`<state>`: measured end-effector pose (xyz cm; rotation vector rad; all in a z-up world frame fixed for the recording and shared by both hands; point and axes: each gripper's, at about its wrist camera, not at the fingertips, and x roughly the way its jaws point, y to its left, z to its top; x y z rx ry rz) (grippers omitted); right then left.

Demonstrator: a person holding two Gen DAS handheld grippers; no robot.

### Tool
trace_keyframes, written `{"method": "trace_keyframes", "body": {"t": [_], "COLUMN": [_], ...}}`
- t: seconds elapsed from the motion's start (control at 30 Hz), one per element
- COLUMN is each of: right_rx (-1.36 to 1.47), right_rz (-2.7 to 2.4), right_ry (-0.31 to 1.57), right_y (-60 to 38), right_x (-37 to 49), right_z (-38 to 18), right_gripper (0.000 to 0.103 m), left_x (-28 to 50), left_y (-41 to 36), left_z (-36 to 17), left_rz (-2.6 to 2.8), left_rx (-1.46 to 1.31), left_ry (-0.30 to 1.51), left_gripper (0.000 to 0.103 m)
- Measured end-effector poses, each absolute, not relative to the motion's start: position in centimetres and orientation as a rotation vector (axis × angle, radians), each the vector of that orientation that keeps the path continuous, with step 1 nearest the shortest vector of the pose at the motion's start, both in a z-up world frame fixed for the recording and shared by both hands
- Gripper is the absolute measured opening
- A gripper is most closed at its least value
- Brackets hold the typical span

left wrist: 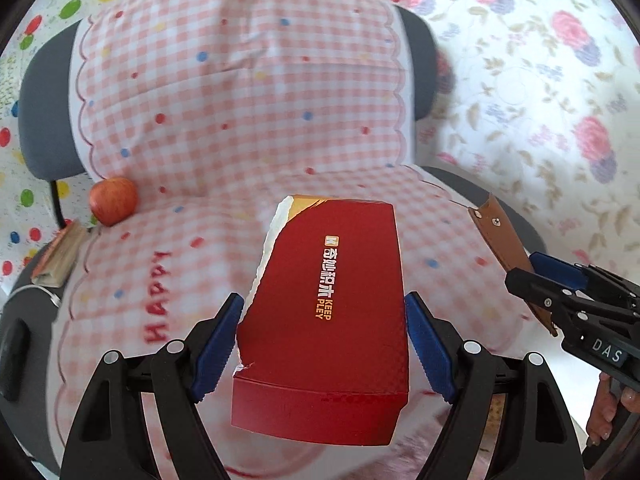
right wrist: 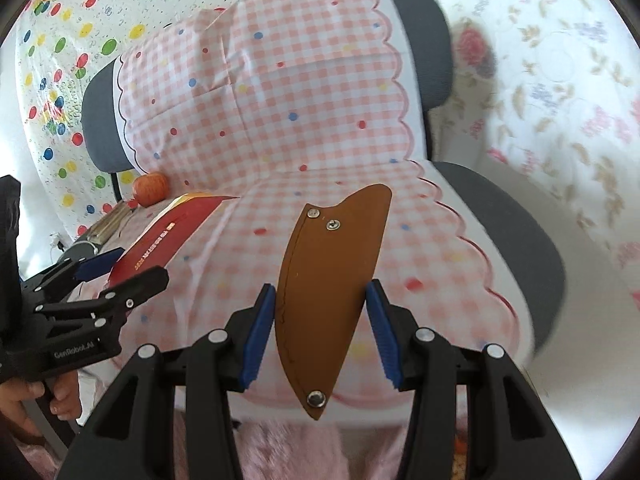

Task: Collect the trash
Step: 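Carry the sheath and red box over the bin and open both tools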

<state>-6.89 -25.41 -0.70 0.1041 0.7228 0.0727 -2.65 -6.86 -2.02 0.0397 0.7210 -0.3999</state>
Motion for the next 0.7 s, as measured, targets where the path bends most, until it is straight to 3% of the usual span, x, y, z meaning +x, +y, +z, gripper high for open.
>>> {"method": "trace_keyframes", "body": {"t": [0.3, 0.7], "right_rx": [0.105, 0.176], "right_rz": [-0.088, -0.271], "right_ry": [0.7, 0.762], "right_y": [-29.4, -35.2], "right_x": [-15.6, -24.2], "right_z": [0.3, -2.8], "right_gripper": [0.047, 0.047], "left_x": [-8.9, -14.0], "left_y": [-13.5, -22.4], "left_z": [-1.6, -3.8], "left_rz": [-0.613, -0.842], "left_rx": [0.091, 0.18], "left_ry": [0.702, 0.74], "left_gripper": [0.08, 0.08]}}
